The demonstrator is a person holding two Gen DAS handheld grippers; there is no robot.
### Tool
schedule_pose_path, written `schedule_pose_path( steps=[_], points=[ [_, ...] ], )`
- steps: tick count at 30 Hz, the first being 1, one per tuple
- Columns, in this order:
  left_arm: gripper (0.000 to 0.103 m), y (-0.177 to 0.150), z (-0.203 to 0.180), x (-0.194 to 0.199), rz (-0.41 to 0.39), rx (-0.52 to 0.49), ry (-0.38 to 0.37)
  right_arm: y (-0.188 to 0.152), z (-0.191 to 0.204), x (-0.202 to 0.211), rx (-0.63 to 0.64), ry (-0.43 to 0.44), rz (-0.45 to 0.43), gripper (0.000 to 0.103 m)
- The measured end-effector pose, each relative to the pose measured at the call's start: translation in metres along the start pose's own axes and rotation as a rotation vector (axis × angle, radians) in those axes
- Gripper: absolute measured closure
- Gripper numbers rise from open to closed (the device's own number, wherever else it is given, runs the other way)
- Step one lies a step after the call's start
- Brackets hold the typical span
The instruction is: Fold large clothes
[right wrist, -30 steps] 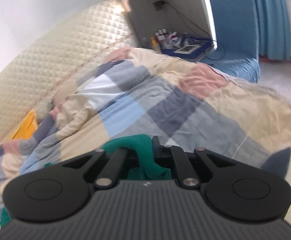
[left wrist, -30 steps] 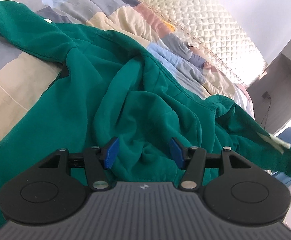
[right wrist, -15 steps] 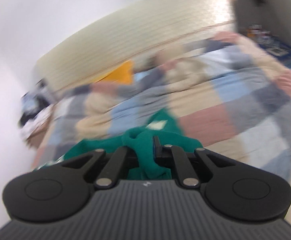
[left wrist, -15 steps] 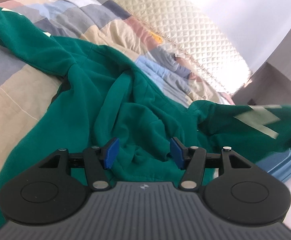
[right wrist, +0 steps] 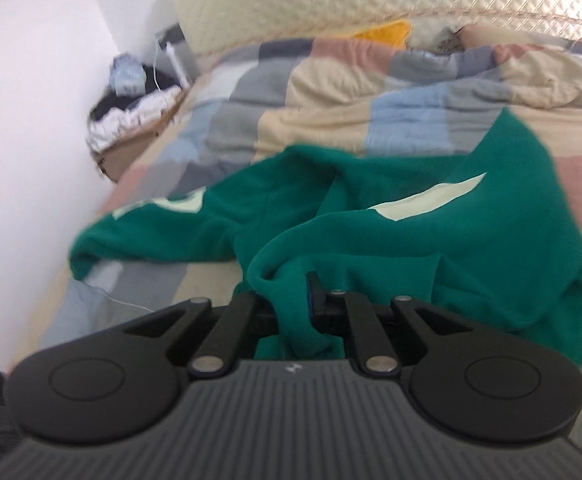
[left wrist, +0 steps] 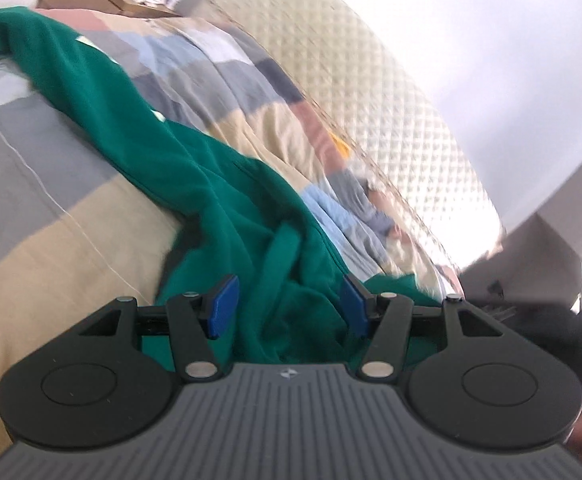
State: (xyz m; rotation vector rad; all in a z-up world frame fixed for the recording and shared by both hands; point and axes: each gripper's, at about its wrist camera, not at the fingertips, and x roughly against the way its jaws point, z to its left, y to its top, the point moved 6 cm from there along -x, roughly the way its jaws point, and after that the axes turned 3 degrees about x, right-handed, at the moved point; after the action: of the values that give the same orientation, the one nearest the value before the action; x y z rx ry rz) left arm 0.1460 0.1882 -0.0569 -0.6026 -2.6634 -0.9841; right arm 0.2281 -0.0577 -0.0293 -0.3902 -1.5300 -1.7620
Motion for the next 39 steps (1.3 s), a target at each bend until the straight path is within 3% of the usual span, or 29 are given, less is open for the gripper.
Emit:
schedule_pose_path(
  steps=[5,9,12,14,15,16,18,23,28,34,39],
  points=[
    [0.041,0.014,0.018,-0.006,-0.013,-0.035,0.032,-0.019,-0.011,-0.044,-0.104,0.05,0.057,0.092],
    [0.041,0.015,0.025,-0.016,0.006,0.001,0.016,-0.024,-0.014,-0.045,-0.105,0.1,0.083,0.091],
    [0.041,0.007,0.014,-0.02,0.021,-0.055,0.007,-0.026,-0.018,-0.041,-0.09,0.118,0.124,0.088],
    [0.04,0.002,0.006,-0.021,0.019,-0.097,0.016,-0.029,-0.018,-0.037,-0.053,0.107,0.147,0.076],
    [0.04,0.0,0.003,-0.022,0.02,-0.108,0.019,-0.031,-0.018,-0.034,-0.034,0.096,0.154,0.062],
    [0.038,-0.003,0.001,-0.024,0.021,-0.114,0.02,-0.035,-0.019,-0.033,-0.024,0.096,0.16,0.035],
    [0.037,-0.006,-0.001,-0.025,0.024,-0.118,0.027,-0.04,-0.019,-0.025,-0.025,0.129,0.154,0.017],
    [0.037,-0.015,-0.006,-0.027,0.044,-0.134,0.032,-0.045,-0.024,0.002,-0.004,0.216,0.11,0.019],
    [0.037,-0.033,-0.011,-0.034,0.09,-0.187,0.084,-0.044,-0.065,0.029,0.009,0.159,0.008,0.019],
    [0.037,-0.057,0.002,-0.049,0.141,-0.213,0.224,-0.054,-0.162,0.029,-0.232,0.059,-0.07,0.019],
    [0.037,-0.065,0.022,-0.058,0.197,-0.118,0.283,-0.068,-0.223,-0.001,-0.492,0.047,-0.073,0.023]
  ],
)
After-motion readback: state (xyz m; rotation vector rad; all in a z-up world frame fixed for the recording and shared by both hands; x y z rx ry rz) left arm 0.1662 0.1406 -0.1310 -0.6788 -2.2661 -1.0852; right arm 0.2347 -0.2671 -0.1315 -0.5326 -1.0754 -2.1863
